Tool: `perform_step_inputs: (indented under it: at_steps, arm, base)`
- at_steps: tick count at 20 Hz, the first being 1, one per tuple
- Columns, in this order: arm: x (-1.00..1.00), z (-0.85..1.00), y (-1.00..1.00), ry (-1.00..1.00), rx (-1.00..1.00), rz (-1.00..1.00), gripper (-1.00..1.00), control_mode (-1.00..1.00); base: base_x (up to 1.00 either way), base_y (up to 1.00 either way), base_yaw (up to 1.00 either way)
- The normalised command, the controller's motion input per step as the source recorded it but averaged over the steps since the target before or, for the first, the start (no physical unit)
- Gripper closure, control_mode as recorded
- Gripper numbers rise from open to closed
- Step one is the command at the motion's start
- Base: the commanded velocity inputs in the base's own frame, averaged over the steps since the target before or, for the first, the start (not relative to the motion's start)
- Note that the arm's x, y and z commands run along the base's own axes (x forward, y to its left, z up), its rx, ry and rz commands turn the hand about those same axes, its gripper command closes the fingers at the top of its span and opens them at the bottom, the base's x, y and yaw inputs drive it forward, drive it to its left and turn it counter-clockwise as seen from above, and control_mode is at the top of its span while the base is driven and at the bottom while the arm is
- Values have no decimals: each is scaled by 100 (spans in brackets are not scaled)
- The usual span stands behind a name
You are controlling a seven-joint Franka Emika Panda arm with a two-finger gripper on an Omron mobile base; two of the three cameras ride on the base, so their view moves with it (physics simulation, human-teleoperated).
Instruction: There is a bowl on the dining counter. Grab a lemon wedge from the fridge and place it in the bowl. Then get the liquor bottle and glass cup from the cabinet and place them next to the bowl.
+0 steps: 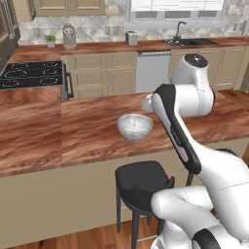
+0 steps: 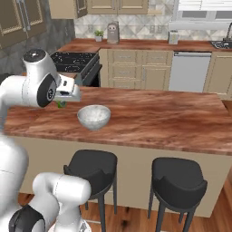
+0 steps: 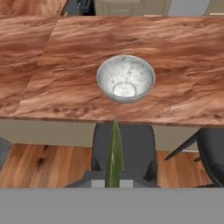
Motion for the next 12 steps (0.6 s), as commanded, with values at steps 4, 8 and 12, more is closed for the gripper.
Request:
perform_step_inputs:
  at_steps: [4,8,12]
  arm:
    - [84,-24,0,4,0,-5,100,-100]
    - [97,-12,0,6,0,-7,100,-100]
    - [79,-39,0,1,0,-5,100,-100]
  base:
    - [0,0,0]
    - [0,0,0]
    - [0,0,0]
